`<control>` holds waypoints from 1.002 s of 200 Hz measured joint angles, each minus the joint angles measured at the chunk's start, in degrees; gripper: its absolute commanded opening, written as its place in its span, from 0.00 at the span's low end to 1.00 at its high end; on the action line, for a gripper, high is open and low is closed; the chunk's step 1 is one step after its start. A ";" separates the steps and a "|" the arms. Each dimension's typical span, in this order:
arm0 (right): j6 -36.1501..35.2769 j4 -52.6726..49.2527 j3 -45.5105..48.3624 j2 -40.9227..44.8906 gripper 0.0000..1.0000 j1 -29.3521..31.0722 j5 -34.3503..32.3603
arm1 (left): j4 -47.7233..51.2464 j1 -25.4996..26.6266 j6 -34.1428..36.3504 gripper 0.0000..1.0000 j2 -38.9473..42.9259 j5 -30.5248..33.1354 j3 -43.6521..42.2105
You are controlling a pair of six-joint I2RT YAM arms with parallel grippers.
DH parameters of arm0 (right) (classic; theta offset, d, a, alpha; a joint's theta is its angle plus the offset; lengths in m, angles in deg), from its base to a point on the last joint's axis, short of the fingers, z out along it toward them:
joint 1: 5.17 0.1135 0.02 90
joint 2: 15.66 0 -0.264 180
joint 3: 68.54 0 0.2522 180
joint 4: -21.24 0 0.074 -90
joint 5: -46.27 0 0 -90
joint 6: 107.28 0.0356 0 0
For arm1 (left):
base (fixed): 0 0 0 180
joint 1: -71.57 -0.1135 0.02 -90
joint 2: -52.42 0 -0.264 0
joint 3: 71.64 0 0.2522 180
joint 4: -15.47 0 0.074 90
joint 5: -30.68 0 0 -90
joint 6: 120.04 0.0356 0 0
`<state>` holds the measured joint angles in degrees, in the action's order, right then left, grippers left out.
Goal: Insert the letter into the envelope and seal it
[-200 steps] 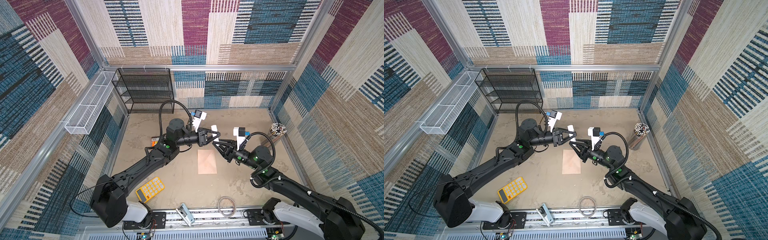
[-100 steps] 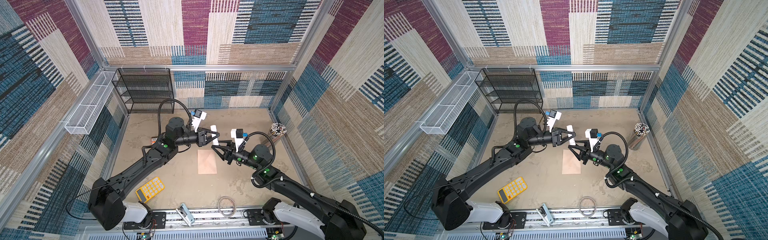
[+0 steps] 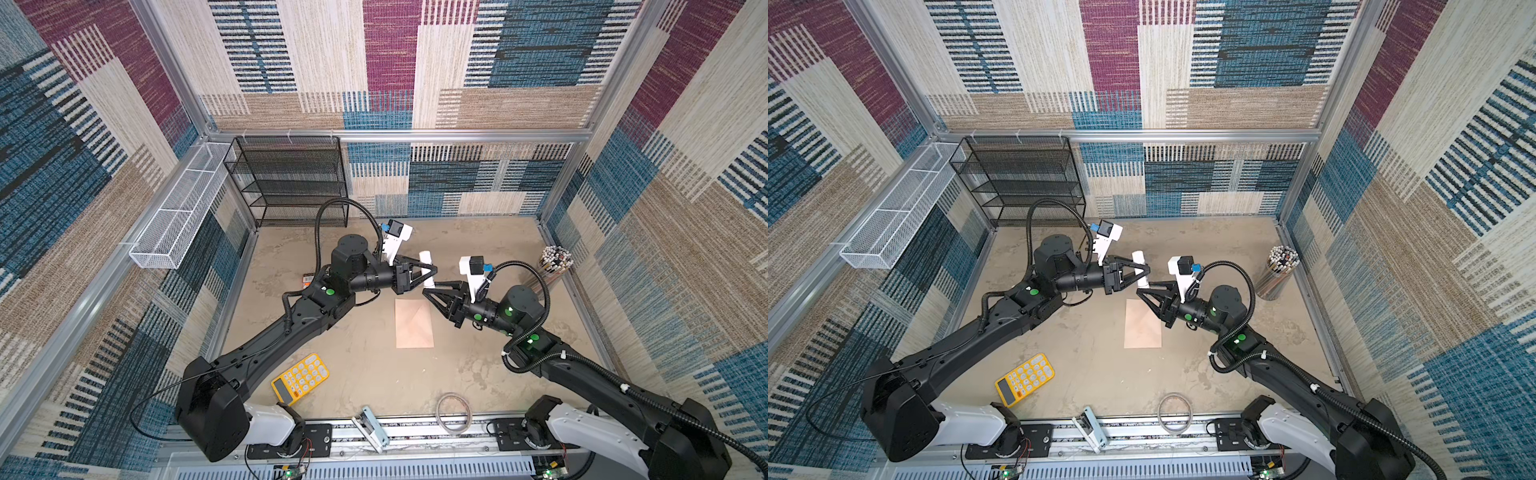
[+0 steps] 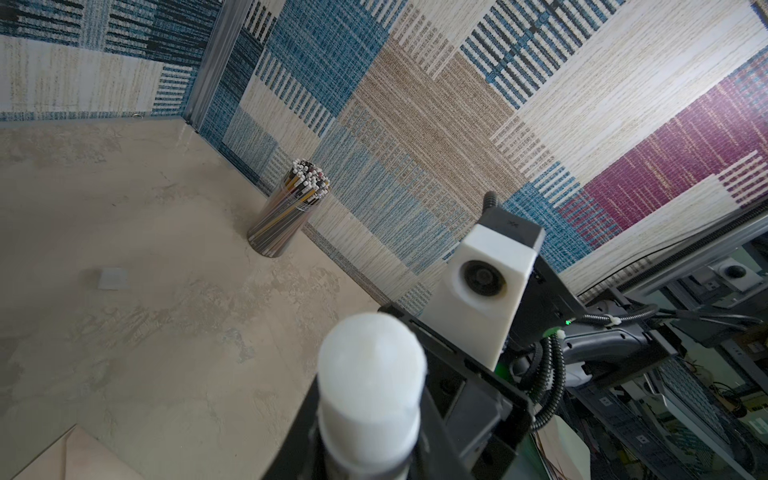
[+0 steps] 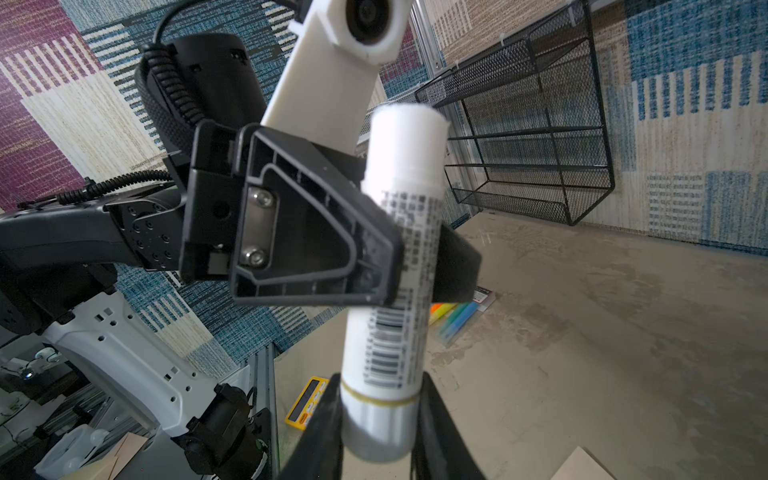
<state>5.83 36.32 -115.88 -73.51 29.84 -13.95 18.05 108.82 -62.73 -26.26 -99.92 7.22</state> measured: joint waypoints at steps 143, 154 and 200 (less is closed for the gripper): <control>-9.27 -6.71 -6.16 -7.91 0.05 14.12 -38.60 | 8.68 3.43 2.86 0.00 -1.07 24.68 2.29; -9.90 -7.72 -7.56 -9.44 0.06 15.21 -42.60 | 8.52 3.89 2.86 0.00 -1.29 27.39 2.19; -9.97 -13.90 -13.99 -17.05 0.11 18.58 -57.35 | 4.44 5.18 1.88 0.00 -3.32 36.30 -0.15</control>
<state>-4.13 22.42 -129.87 -90.55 48.42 -71.30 22.48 114.00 -60.85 -29.58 -63.62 7.07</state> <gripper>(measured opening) 0.274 0.262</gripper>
